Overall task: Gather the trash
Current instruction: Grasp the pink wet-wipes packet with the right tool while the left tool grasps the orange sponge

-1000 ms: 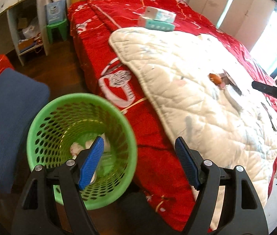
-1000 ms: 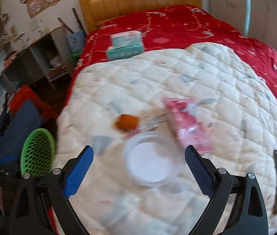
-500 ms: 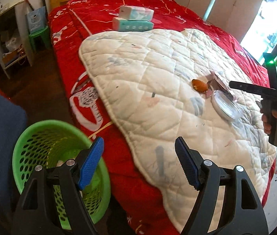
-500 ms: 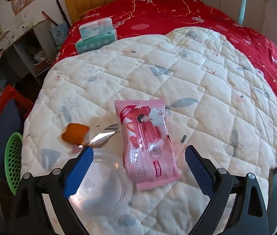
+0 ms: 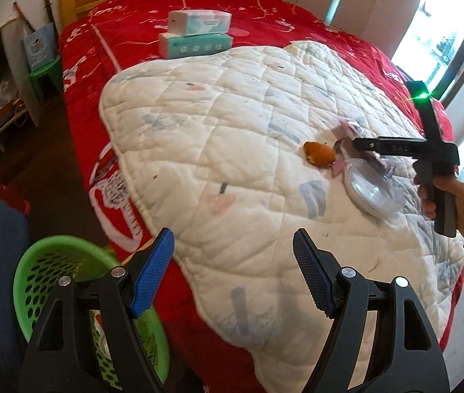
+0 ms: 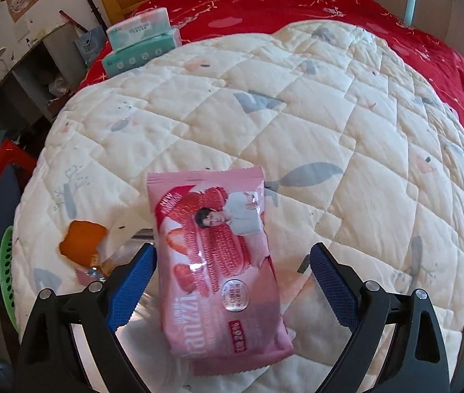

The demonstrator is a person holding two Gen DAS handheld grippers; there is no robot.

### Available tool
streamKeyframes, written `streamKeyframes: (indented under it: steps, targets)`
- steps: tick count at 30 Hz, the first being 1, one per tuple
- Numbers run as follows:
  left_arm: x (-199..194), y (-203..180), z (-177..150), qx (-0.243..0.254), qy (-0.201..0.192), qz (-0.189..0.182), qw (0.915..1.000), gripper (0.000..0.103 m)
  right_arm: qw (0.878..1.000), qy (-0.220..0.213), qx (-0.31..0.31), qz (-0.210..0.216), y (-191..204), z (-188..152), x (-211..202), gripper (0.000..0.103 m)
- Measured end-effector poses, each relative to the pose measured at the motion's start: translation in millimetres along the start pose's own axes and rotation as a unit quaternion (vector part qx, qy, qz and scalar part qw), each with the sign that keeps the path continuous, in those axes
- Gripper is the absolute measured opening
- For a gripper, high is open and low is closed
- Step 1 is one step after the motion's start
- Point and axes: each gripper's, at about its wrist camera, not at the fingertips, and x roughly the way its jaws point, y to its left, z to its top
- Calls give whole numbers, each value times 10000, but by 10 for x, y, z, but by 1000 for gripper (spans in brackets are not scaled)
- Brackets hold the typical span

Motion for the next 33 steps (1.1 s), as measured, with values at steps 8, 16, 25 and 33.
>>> streamKeyframes:
  steps: [8, 16, 25, 33]
  targets:
    - [215, -238, 230, 183, 71, -300, 9994, 70, 9999, -68, 128, 20, -116, -54, -33, 62]
    - [555, -656, 509, 557, 176, -694, 9959, 60, 9993, -340, 169, -15, -190, -127, -264, 54]
    - [984, -1022, 694, 843, 359, -717, 9932, 54, 9962, -791, 372, 13, -406, -211, -682, 53]
    - [1223, -1095, 777, 745, 444, -614, 9943, 49, 9946, -967, 378, 63, -462, -311, -906, 53]
